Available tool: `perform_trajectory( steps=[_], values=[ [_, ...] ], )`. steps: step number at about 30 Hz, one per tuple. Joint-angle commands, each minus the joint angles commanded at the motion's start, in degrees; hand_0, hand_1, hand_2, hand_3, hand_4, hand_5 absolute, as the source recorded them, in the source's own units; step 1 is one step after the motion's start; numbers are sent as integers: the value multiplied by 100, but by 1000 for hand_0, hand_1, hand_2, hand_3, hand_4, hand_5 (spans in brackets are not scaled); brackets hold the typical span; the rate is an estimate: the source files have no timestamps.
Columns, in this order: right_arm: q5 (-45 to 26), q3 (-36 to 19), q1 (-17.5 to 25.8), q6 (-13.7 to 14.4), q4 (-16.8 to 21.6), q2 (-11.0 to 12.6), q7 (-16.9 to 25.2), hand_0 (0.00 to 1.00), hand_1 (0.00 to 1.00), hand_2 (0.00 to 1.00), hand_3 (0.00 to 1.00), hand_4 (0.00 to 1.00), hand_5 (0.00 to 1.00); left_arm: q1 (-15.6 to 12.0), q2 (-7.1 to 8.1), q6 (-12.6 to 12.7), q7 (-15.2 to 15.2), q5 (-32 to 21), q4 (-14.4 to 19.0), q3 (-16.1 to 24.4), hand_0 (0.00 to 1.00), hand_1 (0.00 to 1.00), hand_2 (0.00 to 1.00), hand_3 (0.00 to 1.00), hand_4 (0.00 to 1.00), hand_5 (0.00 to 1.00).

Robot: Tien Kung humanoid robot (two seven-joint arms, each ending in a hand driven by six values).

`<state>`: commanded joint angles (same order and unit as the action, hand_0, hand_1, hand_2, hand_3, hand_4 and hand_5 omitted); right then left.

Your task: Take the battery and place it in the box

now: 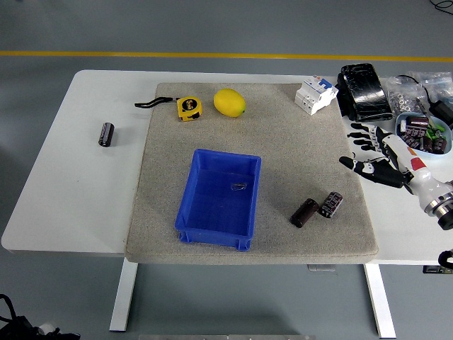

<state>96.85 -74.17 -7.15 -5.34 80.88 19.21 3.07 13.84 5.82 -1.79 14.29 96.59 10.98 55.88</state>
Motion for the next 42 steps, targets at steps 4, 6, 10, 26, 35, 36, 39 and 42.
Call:
perform_trajectory(
  steps=[4, 6, 10, 26, 35, 36, 39, 42],
  values=[
    [708, 79, 29, -177, 18, 8, -199, 727, 717, 744, 830, 998, 498, 9, 4, -12, 5, 11, 5, -8, 558, 516, 614, 604, 589, 657],
    [1192, 104, 73, -246, 80, 18, -257, 727, 717, 744, 830, 998, 498, 21, 11, -20, 7, 28, 8, -10, 558, 516, 614, 604, 589, 657],
    [2120, 158, 152, -378, 323, 91, -287, 601, 667, 709, 821, 998, 555, 19, 19, -22, 11, 50, 12, 5, 557, 517, 613, 604, 589, 657],
    [2188, 879, -261, -257, -14, 155, -709, 547, 597, 634, 774, 998, 555, 53, 49, -65, 19, 149, 35, 4, 555, 515, 610, 605, 590, 656],
    [2335, 1091, -414, -93, -131, 198, -790, 433, 495, 525, 677, 998, 563, 73, 32, -40, 6, 56, 33, -63, 551, 516, 609, 604, 592, 654],
    [2347, 1113, -428, -72, -143, 207, -805, 433, 495, 525, 677, 998, 563, 73, 27, -37, 6, 45, 32, -68, 551, 516, 609, 604, 592, 654],
    [2356, 1191, -468, -22, -174, 247, -843, 433, 495, 525, 677, 998, 563, 83, 18, -32, 4, 39, 31, -74, 551, 516, 609, 604, 592, 654],
    [2382, 1251, -494, 4, -197, 272, -898, 417, 483, 508, 660, 998, 555, 98, 22, -36, -1, 16, 33, -99, 553, 516, 609, 604, 592, 654]
  ],
)
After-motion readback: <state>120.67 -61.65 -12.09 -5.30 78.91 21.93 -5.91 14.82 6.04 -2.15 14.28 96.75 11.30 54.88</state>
